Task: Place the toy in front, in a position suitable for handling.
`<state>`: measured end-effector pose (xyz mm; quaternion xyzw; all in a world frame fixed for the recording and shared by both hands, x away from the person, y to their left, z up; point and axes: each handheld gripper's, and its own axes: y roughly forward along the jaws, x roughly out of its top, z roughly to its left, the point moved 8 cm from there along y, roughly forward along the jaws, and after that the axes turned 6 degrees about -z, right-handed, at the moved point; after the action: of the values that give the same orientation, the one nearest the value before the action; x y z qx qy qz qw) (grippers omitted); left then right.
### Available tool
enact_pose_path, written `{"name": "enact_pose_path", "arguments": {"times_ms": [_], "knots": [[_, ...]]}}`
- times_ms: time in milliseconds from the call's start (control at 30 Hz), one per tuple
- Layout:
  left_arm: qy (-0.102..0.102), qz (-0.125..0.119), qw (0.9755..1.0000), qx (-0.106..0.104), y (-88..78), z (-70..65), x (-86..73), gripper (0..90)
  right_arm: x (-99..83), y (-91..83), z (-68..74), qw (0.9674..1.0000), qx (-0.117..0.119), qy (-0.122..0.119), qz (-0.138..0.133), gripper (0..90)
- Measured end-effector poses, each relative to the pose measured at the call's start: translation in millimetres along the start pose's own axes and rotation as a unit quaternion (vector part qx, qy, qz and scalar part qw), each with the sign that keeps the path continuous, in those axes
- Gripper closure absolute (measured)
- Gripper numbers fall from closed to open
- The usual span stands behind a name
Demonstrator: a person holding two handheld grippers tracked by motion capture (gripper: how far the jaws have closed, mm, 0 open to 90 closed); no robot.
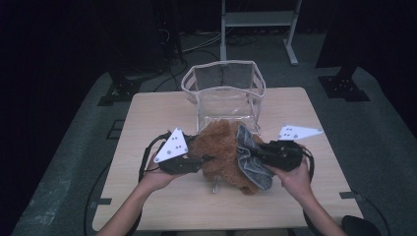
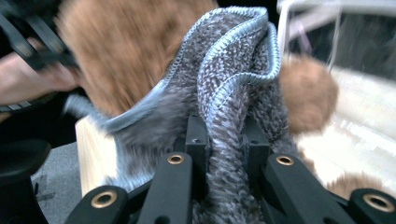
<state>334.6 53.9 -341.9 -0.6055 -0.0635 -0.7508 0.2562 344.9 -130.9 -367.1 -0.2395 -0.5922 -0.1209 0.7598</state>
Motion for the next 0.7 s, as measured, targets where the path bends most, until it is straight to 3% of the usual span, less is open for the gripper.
{"name": "enact_pose_path", "arguments": {"times_ms": [33, 67, 100, 167, 300, 400, 533, 700], "knots": [[0.000, 0.000, 1.0000, 0.000, 0.0, 0.0, 0.0, 44.5, 0.0, 0.0, 0.0, 1.0000, 0.000, 0.000, 0.000, 77.1], [0.005, 0.005, 1.0000, -0.003, 3.9, -1.0, 3.4, 44.3, 25.8, -8.7, 4.3, 0.9997, 0.000, -0.023, -0.009, 77.0], [0.019, 0.015, 0.9997, -0.009, 12.6, -3.5, 10.7, 44.2, 40.7, -12.6, 8.1, 0.9992, 0.000, -0.036, -0.016, 77.0], [0.028, 0.019, 0.9993, -0.016, 22.3, -6.7, 17.7, 43.9, 69.0, -16.7, 17.0, 0.9980, 0.005, -0.060, -0.021, 76.7], [0.044, 0.027, 0.9984, -0.024, 41.6, -13.7, 25.5, 42.9, 103.4, -10.0, 33.0, 0.9944, 0.006, -0.106, 0.006, 76.5], [0.053, 0.028, 0.9977, -0.031, 52.9, -19.6, 27.2, 41.6, 108.8, -1.0, 33.8, 0.9917, -0.008, -0.121, 0.042, 76.4], [0.064, 0.035, 0.9967, -0.035, 61.5, -25.6, 26.4, 39.9, 97.0, -1.1, 21.7, 0.9877, -0.029, -0.122, 0.094, 76.6], [0.062, 0.036, 0.9965, -0.044, 73.4, -31.8, 22.3, 33.4, 80.4, -13.1, 12.2, 0.9881, -0.037, -0.109, 0.103, 76.9]]}}
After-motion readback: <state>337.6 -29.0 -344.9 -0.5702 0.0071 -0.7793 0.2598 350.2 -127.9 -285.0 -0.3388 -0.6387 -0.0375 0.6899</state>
